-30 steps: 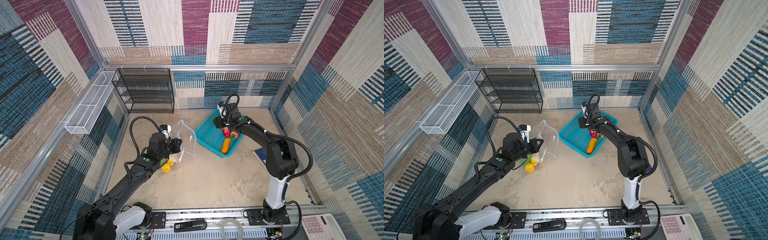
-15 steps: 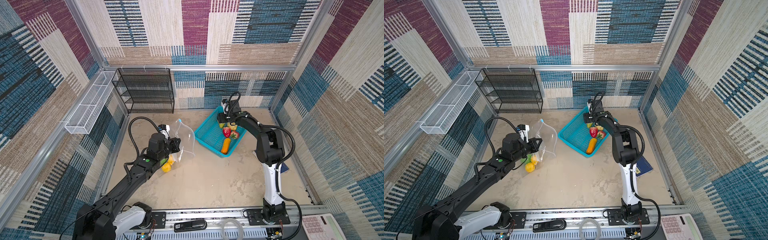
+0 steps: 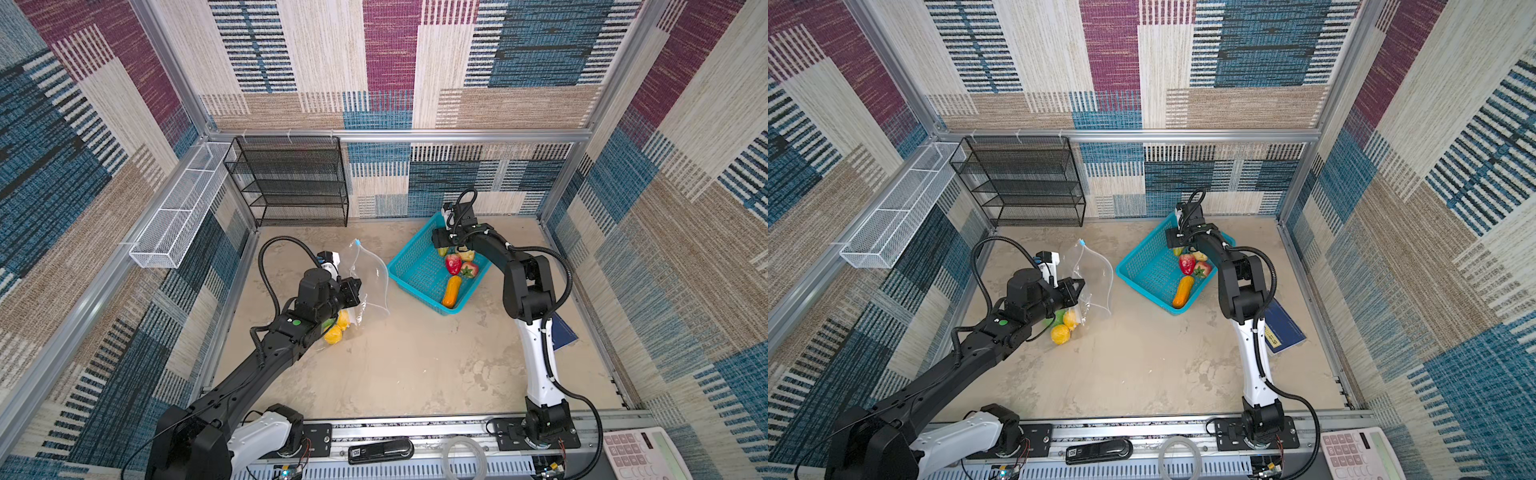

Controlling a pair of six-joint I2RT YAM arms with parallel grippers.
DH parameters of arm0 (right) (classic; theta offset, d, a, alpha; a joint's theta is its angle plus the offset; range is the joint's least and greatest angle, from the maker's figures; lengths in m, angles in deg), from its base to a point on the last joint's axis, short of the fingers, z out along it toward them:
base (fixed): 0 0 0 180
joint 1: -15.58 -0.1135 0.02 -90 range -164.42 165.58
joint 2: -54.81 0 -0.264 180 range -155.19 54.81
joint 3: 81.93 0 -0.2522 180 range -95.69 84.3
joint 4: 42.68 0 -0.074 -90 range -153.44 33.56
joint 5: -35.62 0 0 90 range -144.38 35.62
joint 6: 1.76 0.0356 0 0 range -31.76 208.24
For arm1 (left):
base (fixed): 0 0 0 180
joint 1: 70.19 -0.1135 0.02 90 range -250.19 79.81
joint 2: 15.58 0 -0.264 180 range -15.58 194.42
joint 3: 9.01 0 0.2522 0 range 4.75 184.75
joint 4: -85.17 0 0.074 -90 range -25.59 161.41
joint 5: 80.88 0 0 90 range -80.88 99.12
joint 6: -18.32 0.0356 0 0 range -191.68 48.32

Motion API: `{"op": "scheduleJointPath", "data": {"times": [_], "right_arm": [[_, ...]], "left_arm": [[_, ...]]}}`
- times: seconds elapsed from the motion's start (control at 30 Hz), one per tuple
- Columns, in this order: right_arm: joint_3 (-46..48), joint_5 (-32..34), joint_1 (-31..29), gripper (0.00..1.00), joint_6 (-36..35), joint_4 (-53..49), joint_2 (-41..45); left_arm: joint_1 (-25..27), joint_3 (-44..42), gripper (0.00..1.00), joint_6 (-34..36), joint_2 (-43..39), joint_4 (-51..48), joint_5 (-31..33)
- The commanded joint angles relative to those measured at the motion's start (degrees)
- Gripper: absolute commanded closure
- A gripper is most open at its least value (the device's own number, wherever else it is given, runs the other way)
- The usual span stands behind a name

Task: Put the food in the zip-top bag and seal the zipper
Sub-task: 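Lower the right gripper into the basket and grasp the green chayote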

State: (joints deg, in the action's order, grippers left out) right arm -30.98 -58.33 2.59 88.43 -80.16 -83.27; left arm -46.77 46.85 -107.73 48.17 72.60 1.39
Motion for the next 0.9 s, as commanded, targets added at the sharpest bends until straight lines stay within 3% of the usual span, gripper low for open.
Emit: {"op": "scheduleJointPath", "data": {"times": [0.0,0.37,0.57,0.87], "right_arm": [[-0.72,-0.30,-0.01,0.14,1.12,0.06,-1.05],[-0.11,-0.58,-0.01,0.14,2.01,0.80,-2.45],[0.76,-1.68,-0.01,0.35,2.19,1.71,-0.49],[8.01,-6.84,0.01,0.41,1.88,4.95,10.85]], "left_arm": [[0.05,0.17,1.00,-0.56,0.11,2.29,0.16],[0.04,-0.45,1.00,-1.21,-0.85,2.32,0.03],[0.05,-0.54,1.00,-1.10,-1.18,2.30,0.26],[0.05,-0.66,1.00,-0.86,-1.23,2.32,0.42]]}}
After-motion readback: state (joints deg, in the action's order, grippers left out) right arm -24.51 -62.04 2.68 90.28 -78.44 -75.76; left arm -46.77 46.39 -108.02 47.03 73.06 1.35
